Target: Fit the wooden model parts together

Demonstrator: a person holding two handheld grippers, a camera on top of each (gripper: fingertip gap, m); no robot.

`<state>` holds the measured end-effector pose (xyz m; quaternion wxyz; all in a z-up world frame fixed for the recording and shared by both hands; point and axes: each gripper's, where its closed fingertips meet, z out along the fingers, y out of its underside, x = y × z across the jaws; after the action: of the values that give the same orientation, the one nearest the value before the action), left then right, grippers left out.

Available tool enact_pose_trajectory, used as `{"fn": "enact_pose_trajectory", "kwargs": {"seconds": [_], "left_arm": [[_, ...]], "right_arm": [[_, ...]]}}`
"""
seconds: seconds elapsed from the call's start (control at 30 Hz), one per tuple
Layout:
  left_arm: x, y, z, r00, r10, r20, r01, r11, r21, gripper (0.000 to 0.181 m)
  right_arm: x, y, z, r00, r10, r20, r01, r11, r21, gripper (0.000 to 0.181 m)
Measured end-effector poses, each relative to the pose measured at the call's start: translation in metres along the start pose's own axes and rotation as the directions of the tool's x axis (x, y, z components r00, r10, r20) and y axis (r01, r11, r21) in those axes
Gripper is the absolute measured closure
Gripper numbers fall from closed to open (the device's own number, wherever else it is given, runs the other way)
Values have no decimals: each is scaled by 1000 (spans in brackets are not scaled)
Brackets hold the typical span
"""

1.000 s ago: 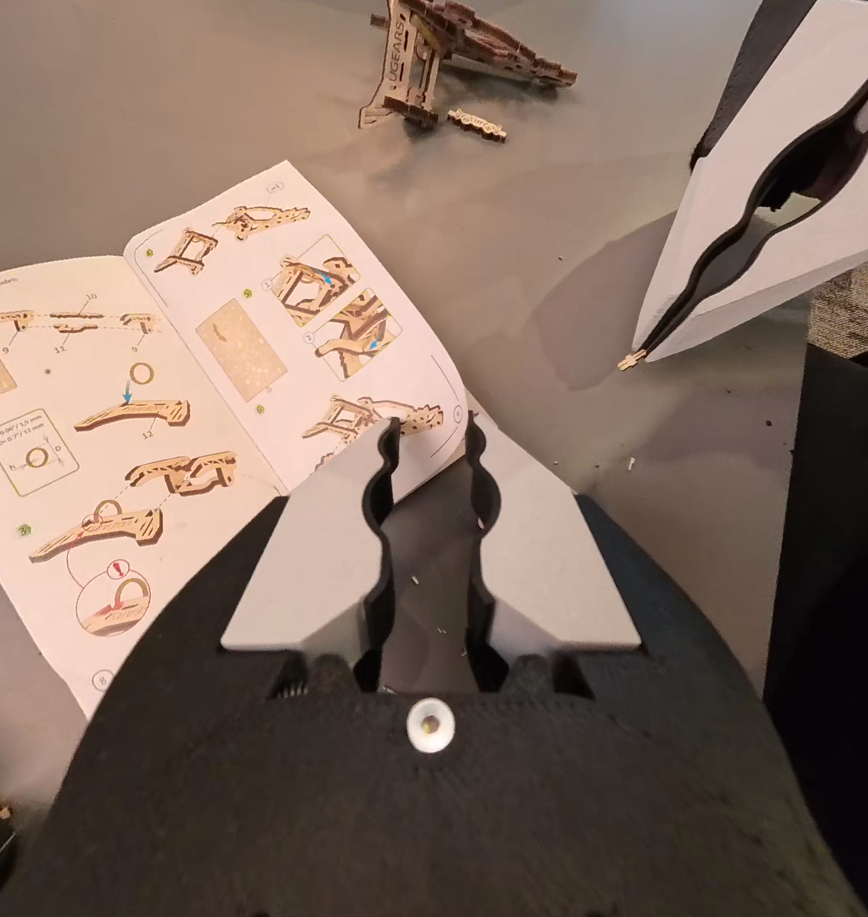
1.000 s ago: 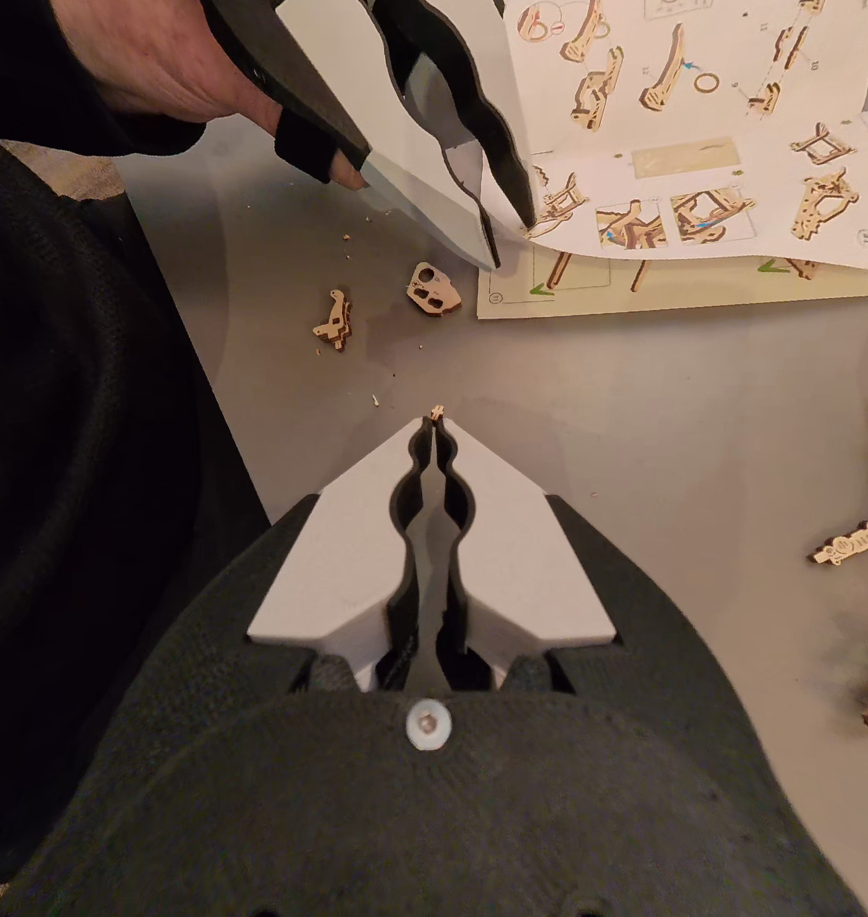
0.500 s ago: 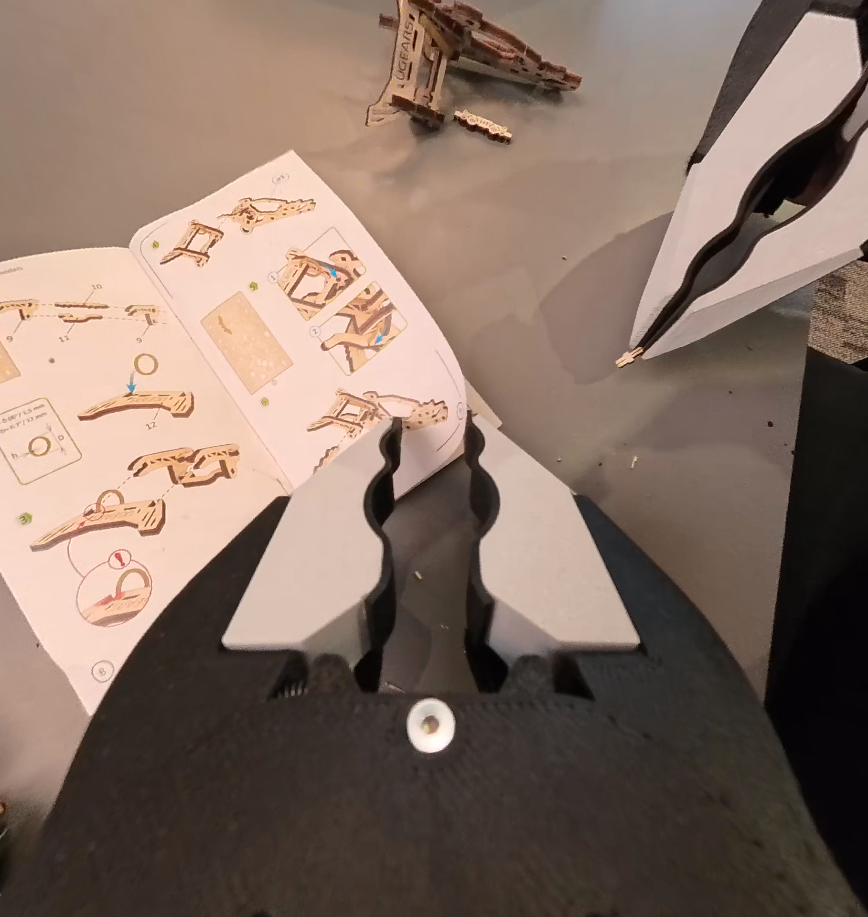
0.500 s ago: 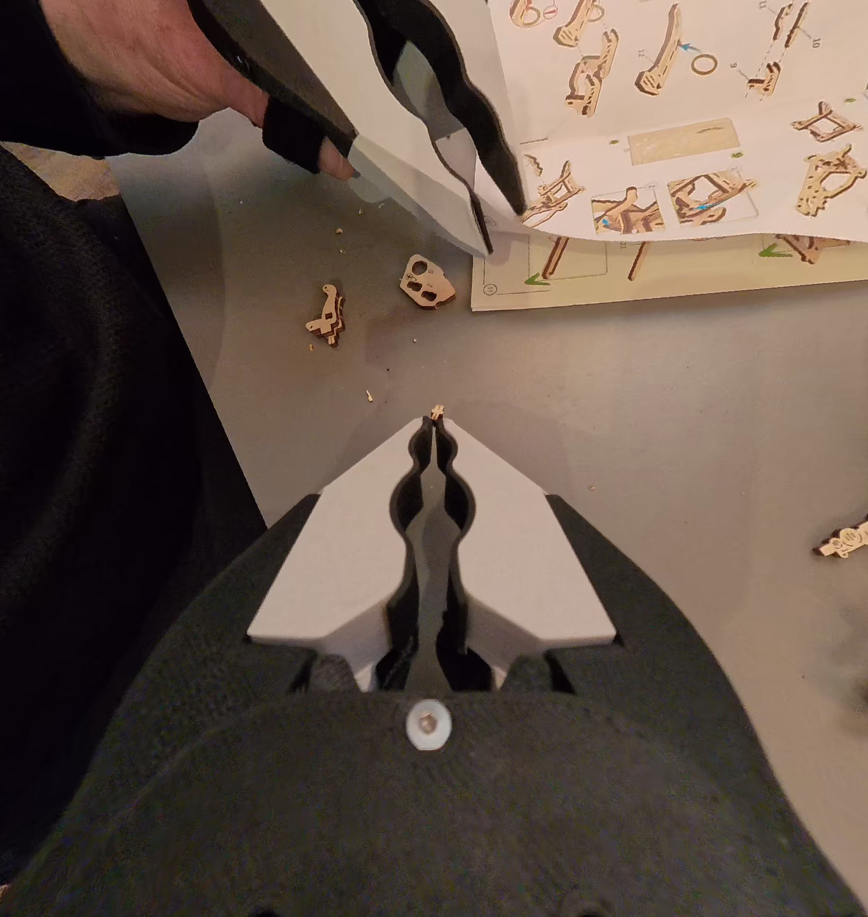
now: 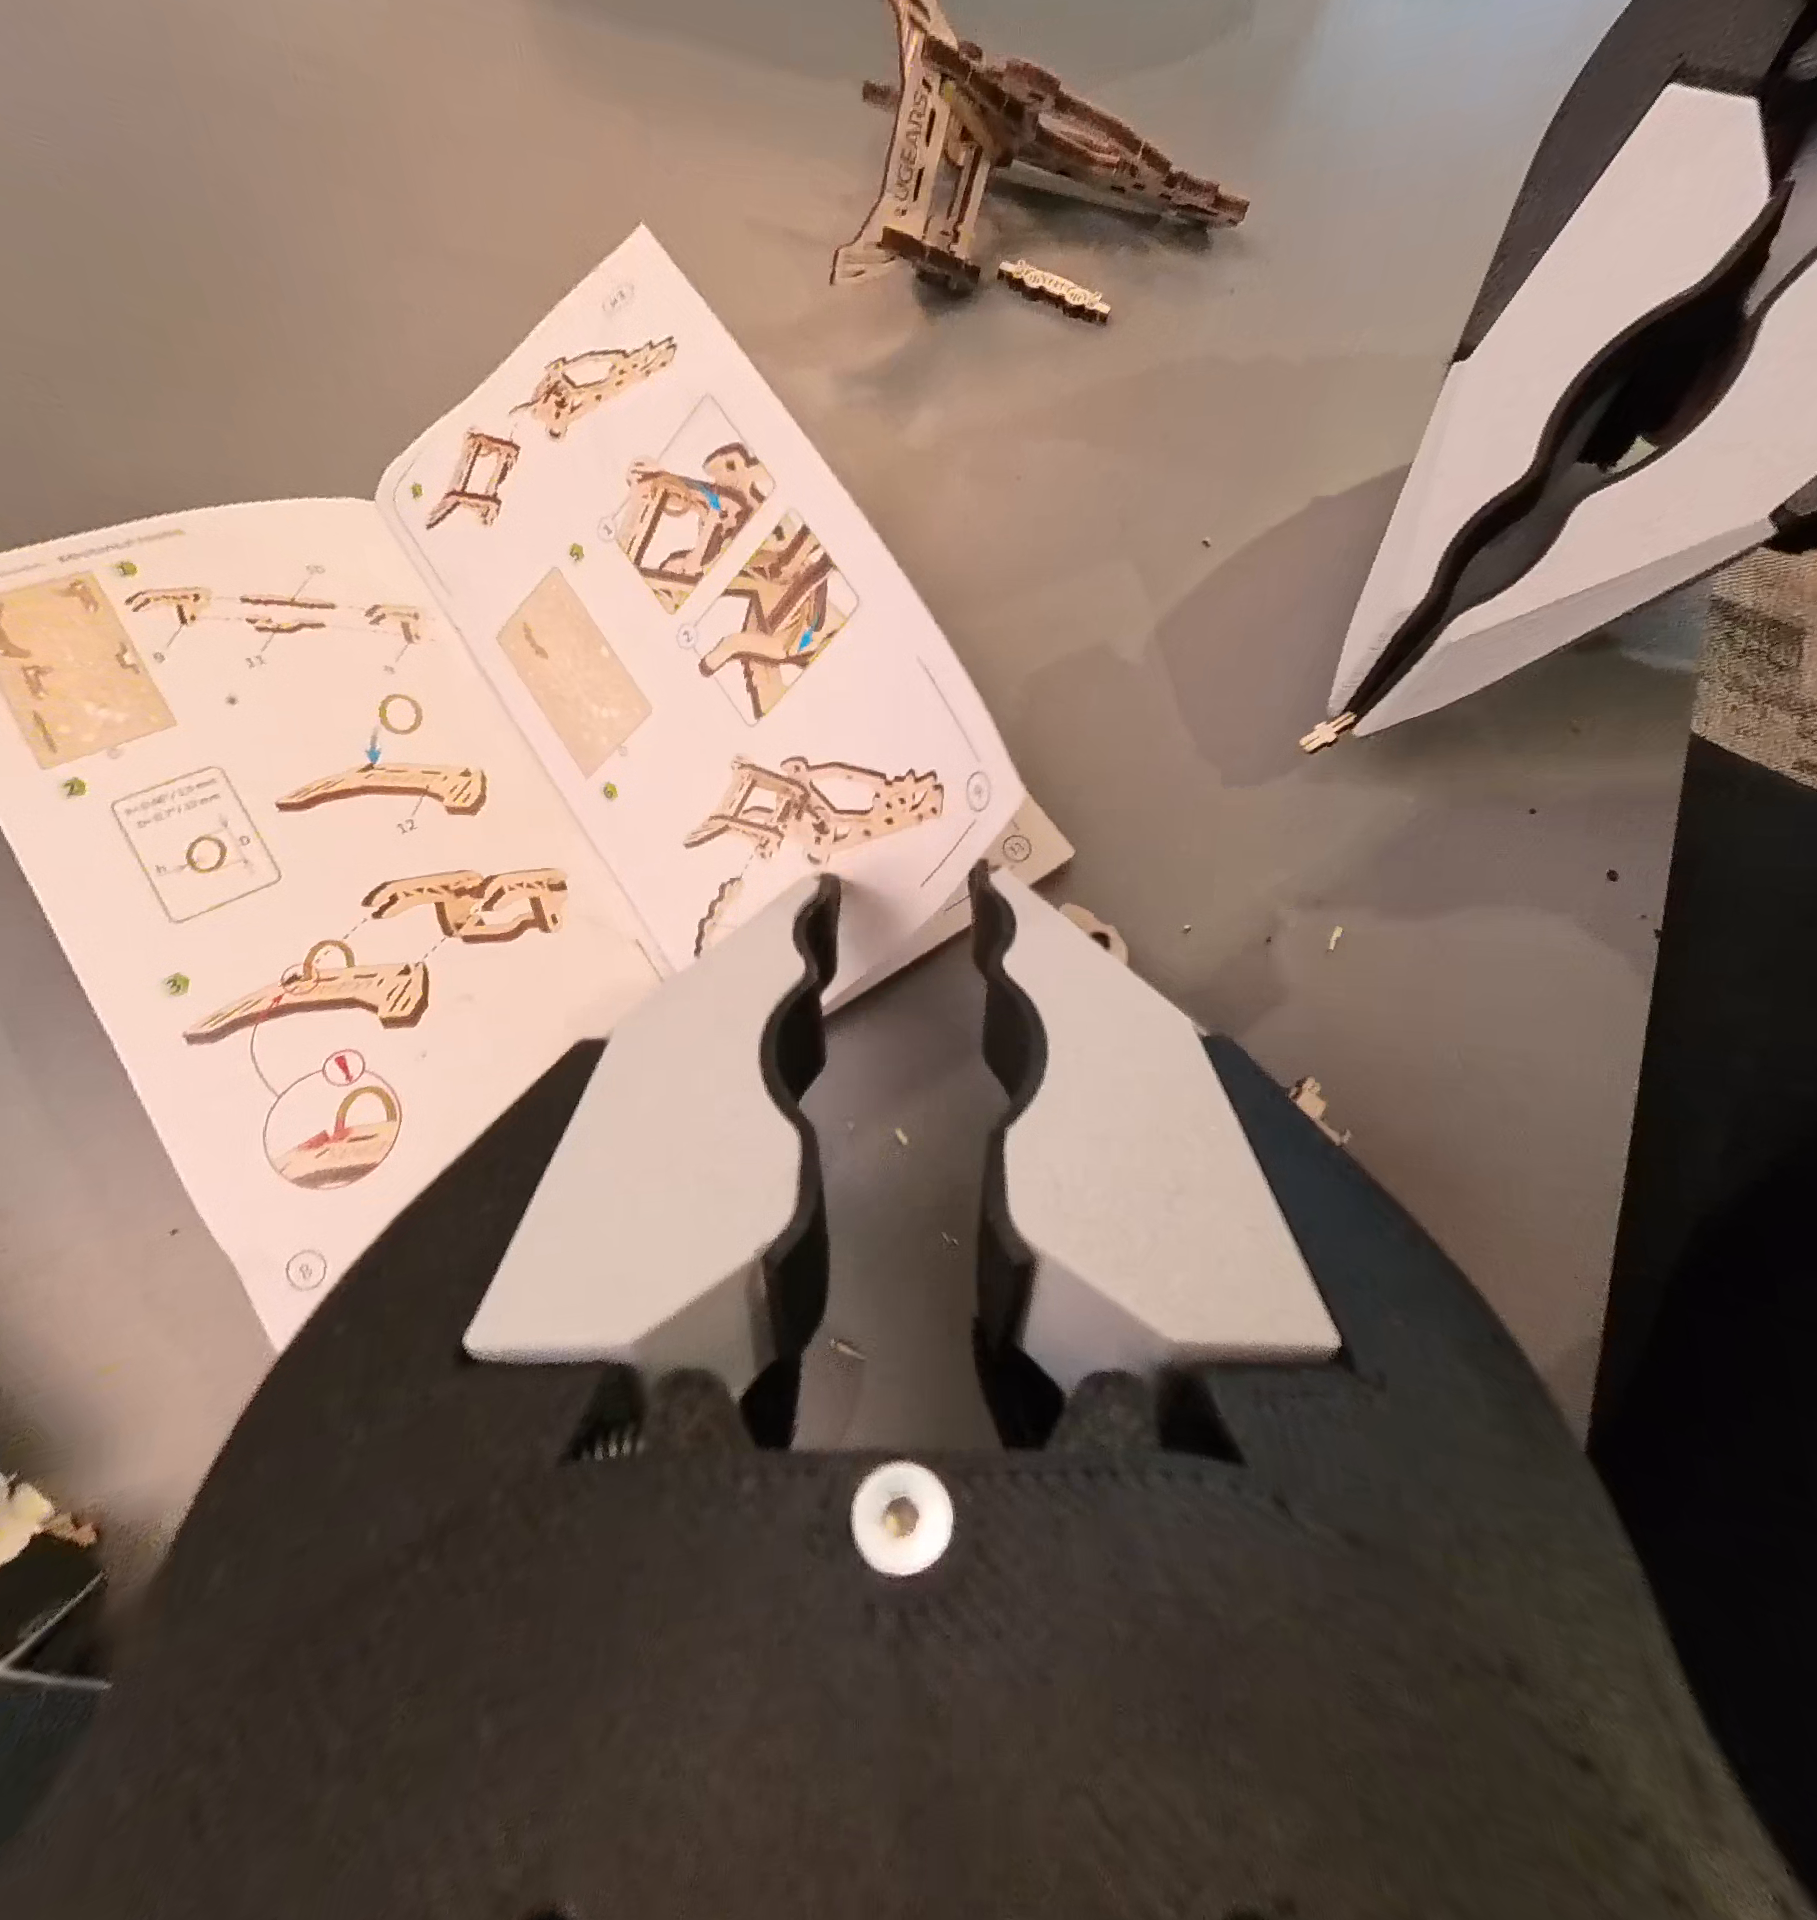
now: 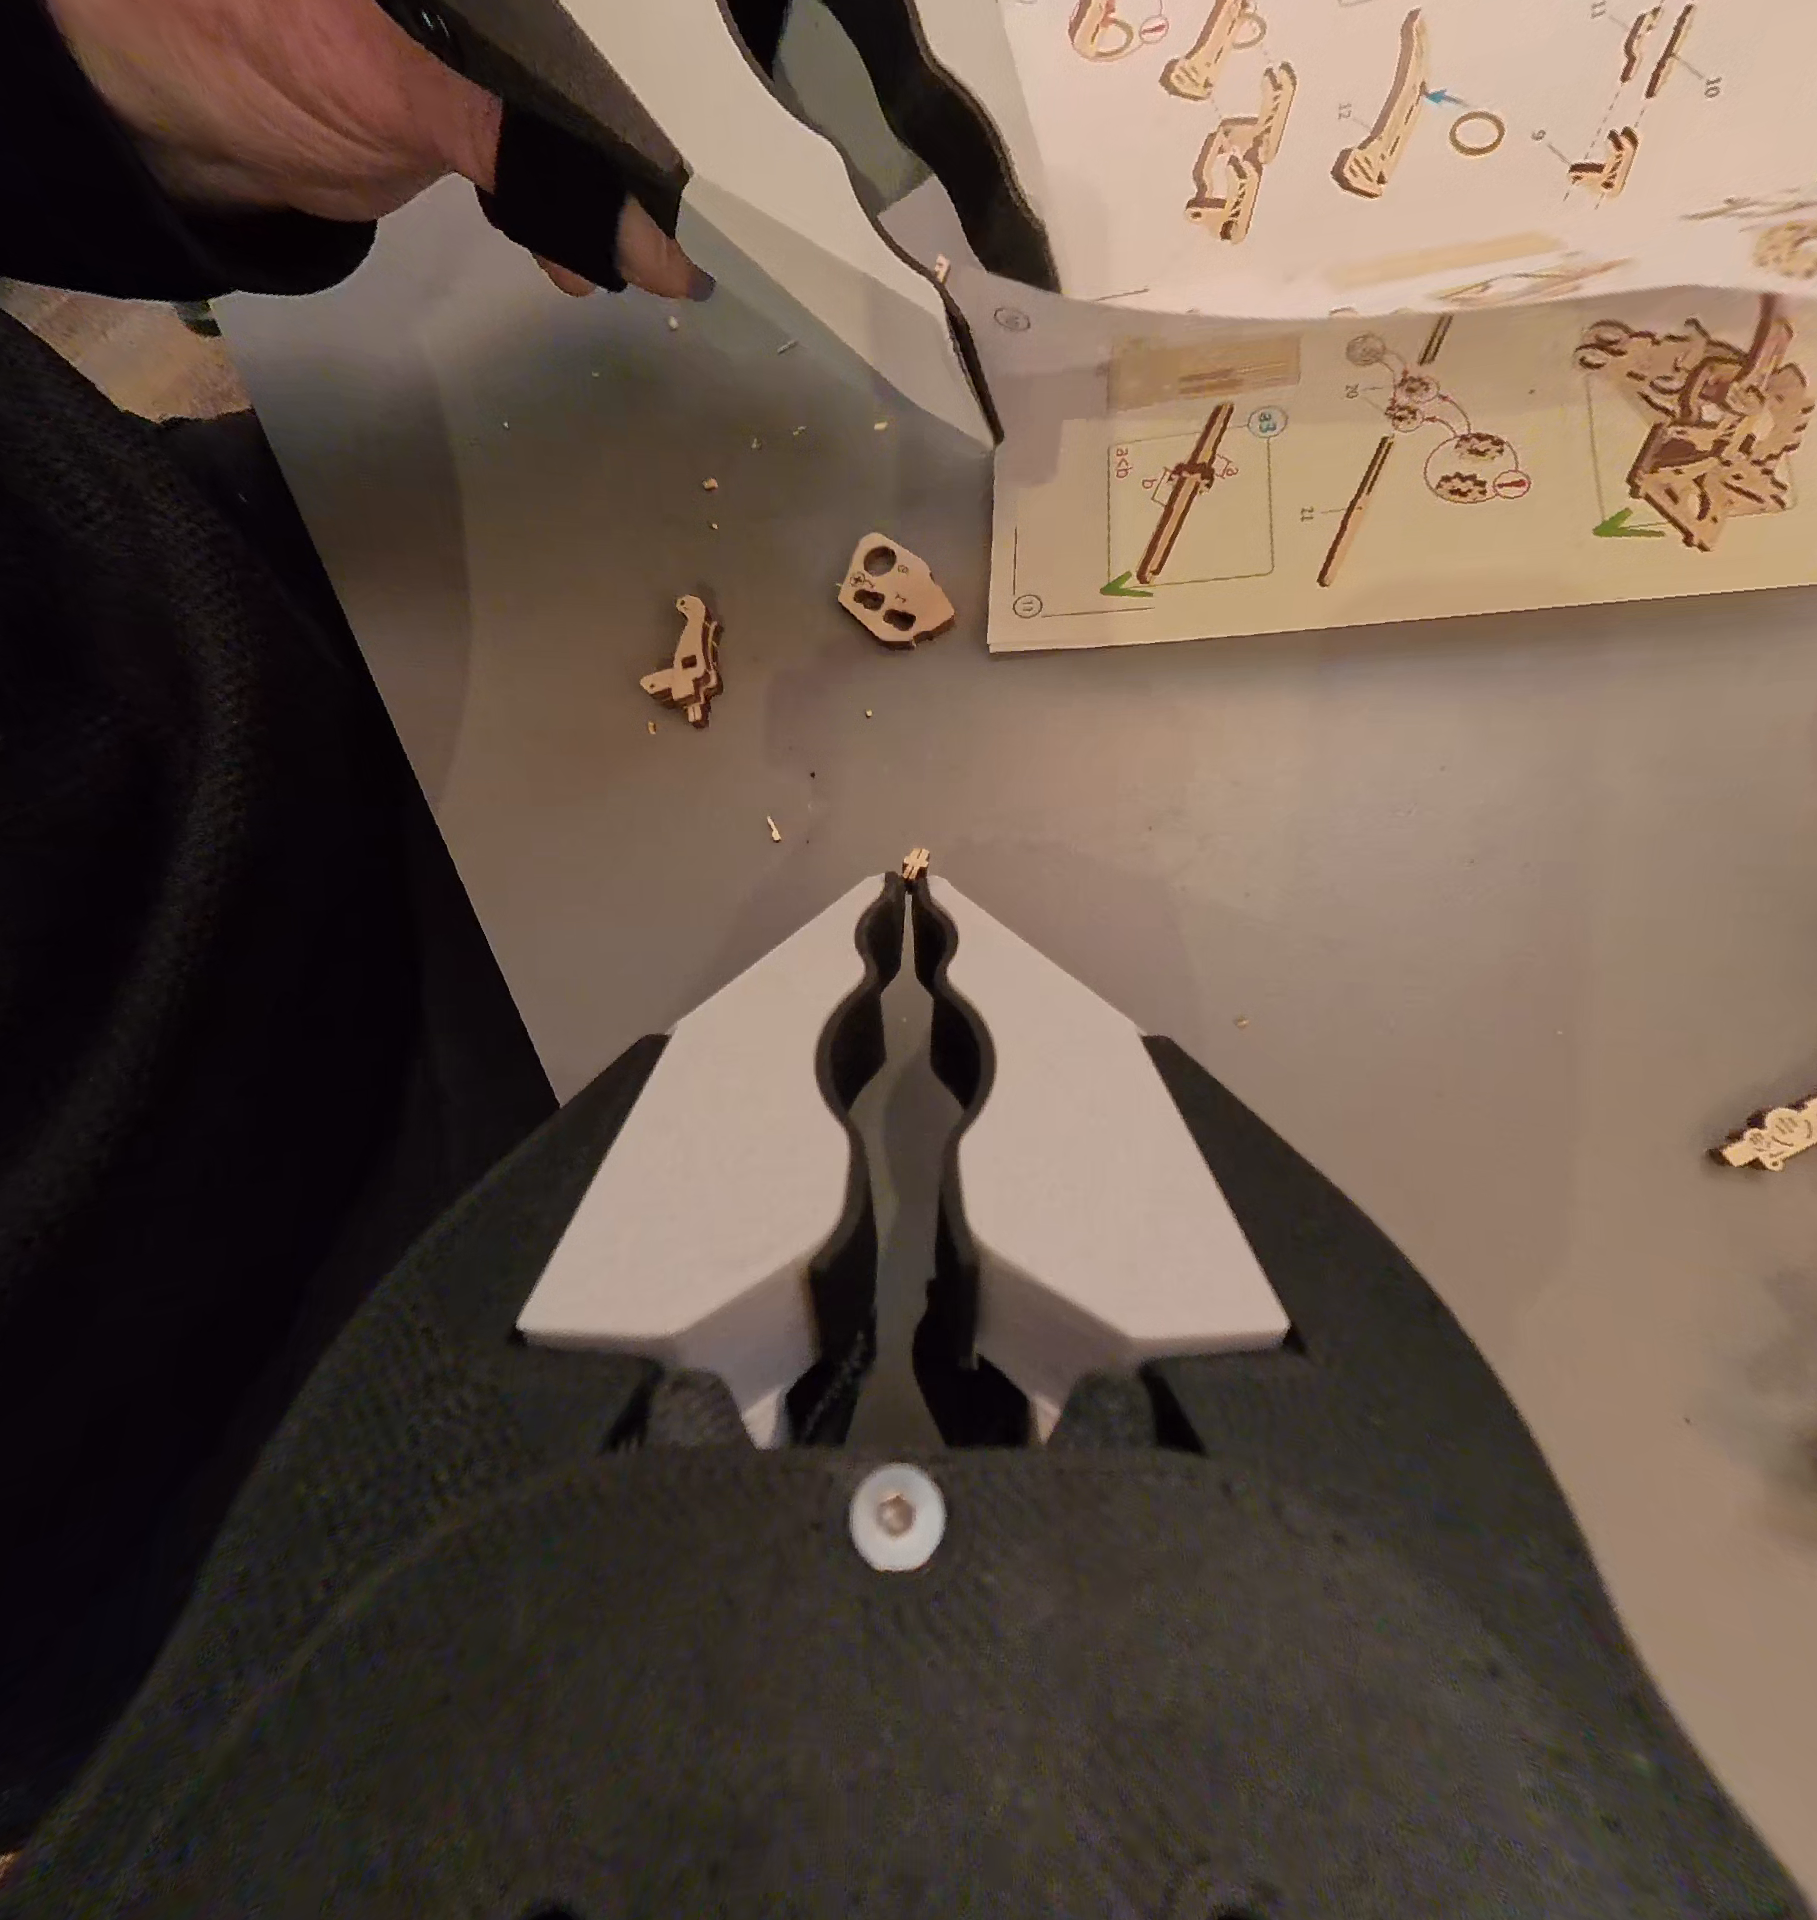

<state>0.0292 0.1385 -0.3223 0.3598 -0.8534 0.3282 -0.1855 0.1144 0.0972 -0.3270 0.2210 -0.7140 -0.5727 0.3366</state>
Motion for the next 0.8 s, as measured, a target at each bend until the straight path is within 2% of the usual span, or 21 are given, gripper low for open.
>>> {"fn": "enact_pose_trajectory", "kwargs": {"seconds": [0.8], "left_arm": [[4,2,3,1000,13,-23,-13,1000,-14,158]], "right_arm": [[2,3,1,1000,7,-4,-7,1000,-8,181]]}}
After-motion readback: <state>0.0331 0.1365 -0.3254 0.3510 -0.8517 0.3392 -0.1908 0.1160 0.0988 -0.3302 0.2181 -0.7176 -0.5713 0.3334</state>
